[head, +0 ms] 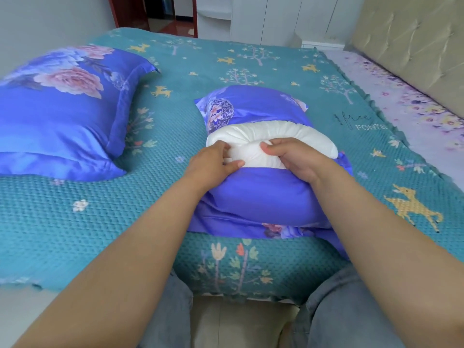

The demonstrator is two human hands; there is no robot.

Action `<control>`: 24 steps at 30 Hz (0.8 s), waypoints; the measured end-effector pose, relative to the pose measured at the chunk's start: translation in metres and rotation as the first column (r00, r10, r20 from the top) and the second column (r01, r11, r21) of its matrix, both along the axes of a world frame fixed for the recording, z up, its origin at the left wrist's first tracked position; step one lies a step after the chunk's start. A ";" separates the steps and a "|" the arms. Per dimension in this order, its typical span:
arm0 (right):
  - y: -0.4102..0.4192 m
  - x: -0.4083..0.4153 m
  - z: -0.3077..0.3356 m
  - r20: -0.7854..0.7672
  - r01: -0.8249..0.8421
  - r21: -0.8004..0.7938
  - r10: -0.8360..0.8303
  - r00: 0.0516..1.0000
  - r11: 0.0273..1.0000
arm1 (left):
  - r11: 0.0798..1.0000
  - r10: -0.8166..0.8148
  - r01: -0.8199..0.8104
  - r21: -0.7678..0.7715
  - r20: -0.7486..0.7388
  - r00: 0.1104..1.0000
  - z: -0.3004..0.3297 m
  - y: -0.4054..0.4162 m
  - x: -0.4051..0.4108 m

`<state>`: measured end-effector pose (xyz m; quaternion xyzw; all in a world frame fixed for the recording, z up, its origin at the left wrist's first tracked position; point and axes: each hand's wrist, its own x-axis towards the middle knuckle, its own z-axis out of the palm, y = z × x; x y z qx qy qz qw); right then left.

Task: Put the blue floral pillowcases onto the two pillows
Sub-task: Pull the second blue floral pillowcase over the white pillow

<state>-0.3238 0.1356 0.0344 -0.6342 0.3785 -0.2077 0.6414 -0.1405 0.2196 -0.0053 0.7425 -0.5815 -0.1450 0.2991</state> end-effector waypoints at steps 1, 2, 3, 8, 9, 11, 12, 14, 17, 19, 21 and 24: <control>0.000 -0.005 0.000 0.039 -0.047 0.052 0.045 0.998 0.998 | 0.998 -0.048 0.048 -0.028 -0.012 0.999 0.000 0.000 -0.001; 0.002 -0.008 0.002 0.045 -0.081 0.068 0.078 0.996 0.994 | 0.995 -0.096 0.095 -0.031 -0.027 0.995 0.000 0.001 -0.001; 0.002 -0.008 0.002 0.020 -0.093 0.048 0.092 0.996 0.995 | 0.990 -0.141 0.141 -0.015 -0.054 0.989 0.001 0.003 0.000; 0.007 0.015 0.014 -0.393 -0.197 -0.717 -0.155 0.906 0.669 | 0.965 -0.258 0.261 0.034 -0.066 0.964 0.014 0.015 0.005; 0.013 0.024 0.017 -0.404 -0.239 -0.815 -0.221 0.888 0.528 | 0.959 -0.278 0.280 0.048 -0.045 0.960 0.015 0.016 0.004; 0.022 0.040 0.022 -0.410 -0.284 -0.843 -0.205 0.889 0.457 | 0.940 -0.316 0.317 0.128 -0.026 0.948 0.015 0.017 0.002; 0.022 0.047 0.023 -0.460 -0.328 -0.781 -0.135 0.877 0.531 | 0.923 -0.335 0.332 0.196 -0.019 0.942 0.014 0.017 0.002; 0.017 0.056 0.027 -0.583 -0.440 -0.524 0.069 0.809 0.729 | 0.888 -0.358 0.330 0.322 0.032 0.933 0.014 0.017 0.004; 0.001 0.056 0.034 -0.616 -0.508 -0.121 0.337 0.712 0.853 | 0.881 -0.344 0.291 0.374 0.082 0.935 0.024 0.020 0.010; -0.010 0.054 0.035 -0.616 -0.548 0.025 0.444 0.650 0.836 | 0.883 -0.353 0.295 0.366 0.103 0.930 0.032 0.023 0.012; -0.018 0.052 0.031 -0.585 -0.576 0.130 0.531 0.612 0.807 | 0.892 -0.375 0.332 0.307 0.088 0.923 0.035 0.024 0.012; -0.024 0.051 0.021 -0.557 -0.640 0.221 0.634 0.537 0.736 | 0.913 -0.385 0.382 0.147 -0.005 0.923 0.033 0.021 0.012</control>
